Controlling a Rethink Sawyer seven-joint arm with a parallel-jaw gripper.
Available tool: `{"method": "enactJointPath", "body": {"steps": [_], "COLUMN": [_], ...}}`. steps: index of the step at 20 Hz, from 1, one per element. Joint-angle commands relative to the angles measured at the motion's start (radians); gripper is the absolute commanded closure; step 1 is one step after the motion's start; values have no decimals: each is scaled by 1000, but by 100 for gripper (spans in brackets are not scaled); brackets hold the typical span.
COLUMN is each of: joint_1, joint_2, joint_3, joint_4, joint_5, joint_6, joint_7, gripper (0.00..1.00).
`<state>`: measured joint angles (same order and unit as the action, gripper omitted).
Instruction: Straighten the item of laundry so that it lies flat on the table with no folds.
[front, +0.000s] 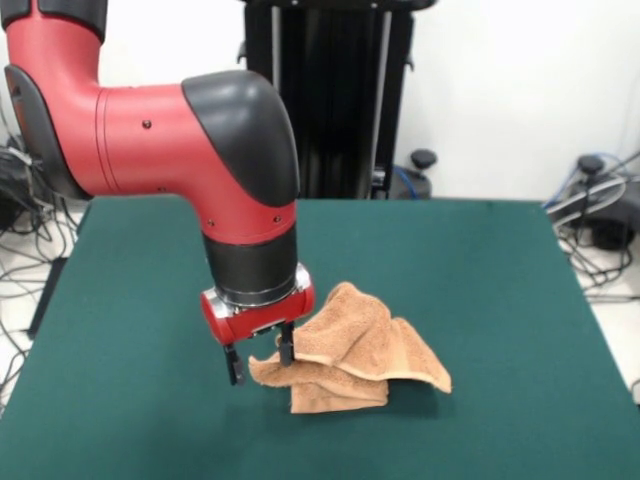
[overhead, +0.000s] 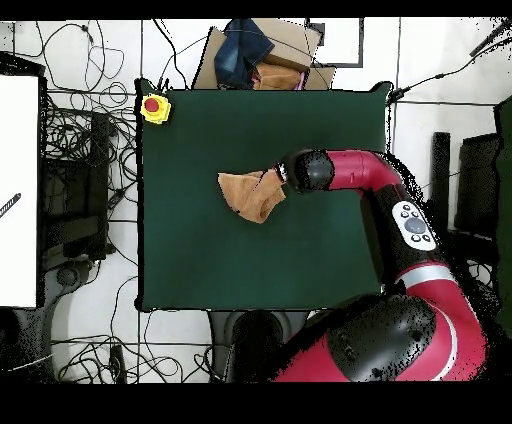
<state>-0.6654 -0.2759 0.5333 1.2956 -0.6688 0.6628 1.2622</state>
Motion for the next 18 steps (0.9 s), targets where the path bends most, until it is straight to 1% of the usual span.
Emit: {"method": "enactJointPath", "body": {"steps": [1,6,18], "joint_1": [59,65,65], "joint_2": [17,20,24], "joint_3": [-72,-80,-91], "joint_4": [-24,-27,-17], "joint_5": [-47,-43,-41], "joint_6": [140,165,159], "joint_7": [-89,-74,-83], "gripper": [0,0,0]}}
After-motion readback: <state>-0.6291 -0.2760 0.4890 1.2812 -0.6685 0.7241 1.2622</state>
